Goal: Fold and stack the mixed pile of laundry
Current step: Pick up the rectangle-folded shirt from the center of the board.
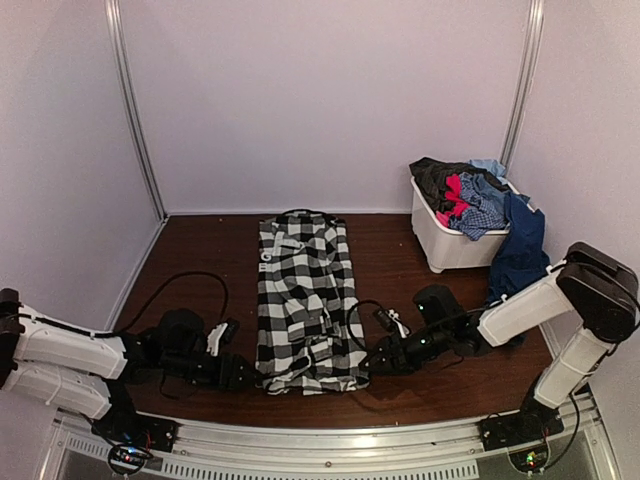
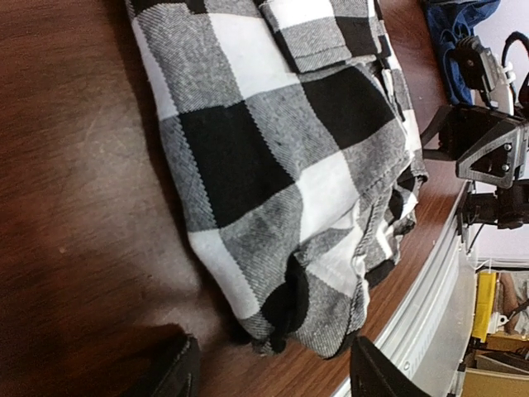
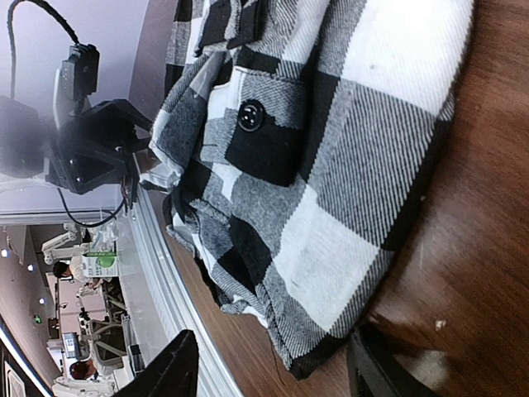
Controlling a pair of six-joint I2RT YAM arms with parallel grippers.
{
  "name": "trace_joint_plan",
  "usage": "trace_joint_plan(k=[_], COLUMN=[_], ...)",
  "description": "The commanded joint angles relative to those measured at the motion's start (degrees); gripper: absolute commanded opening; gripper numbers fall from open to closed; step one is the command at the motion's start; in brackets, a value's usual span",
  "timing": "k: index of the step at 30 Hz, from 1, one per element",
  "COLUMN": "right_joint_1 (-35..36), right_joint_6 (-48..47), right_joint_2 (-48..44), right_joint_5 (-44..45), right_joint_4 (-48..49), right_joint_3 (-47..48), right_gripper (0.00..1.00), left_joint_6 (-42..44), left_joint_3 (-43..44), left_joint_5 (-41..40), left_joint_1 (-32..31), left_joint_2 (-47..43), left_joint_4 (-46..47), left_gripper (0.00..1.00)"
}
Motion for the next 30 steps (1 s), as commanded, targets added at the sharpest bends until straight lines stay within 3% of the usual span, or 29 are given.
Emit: trace_joint_plan(k=[1, 7, 11, 14, 17, 20, 26, 30], right_joint_1=[0.24, 1.26, 2.27, 2.86, 3.88, 5.87, 7.92, 6.80], right_joint_6=[5.66, 7.33, 8.26, 8.79, 8.91, 8.37, 8.68, 5.51], right_joint_2=[5.00, 8.44, 9.84, 9.94, 8.99, 6.87, -0.61, -4.03], right_joint_5=[0.57, -0.42, -0.46, -0.39, -0.72, -0.66, 0.46, 2.72], right_joint_4=[5.75, 8.58, 10.00, 11.10, 12.03, 11.10, 8.13, 2.37], right_joint_3=[-2.19, -1.39, -1.26, -1.57, -1.58, -1.40, -1.65, 1.80], right_gripper=[0.61, 0.53, 0.44, 0.32, 0.14, 0.00, 0.00, 0.00], left_joint_6=[-3.82, -4.77, -4.25, -4.10, -3.36, -2.28, 0.51, 1.45], left_joint_3=[-1.18, -0.11, 1.17, 1.69, 1.74, 1.88, 4.38, 6.83], left_joint_5=[1.84, 4.10, 4.36, 4.16, 5.18, 5.79, 5.76, 4.85], left_joint_1=[-0.27, -0.49, -0.66, -0.80, -0.88, -1.85, -3.10, -2.10], left_joint_2=[4.14, 12.14, 14.65, 15.02, 14.18, 10.59, -0.90, -1.85], left_joint_4=[8.65, 13.85, 13.91, 13.59, 12.78, 10.03, 0.01, -2.33], left_gripper=[0.64, 0.59, 0.49, 0.36, 0.14, 0.03, 0.00, 0.00])
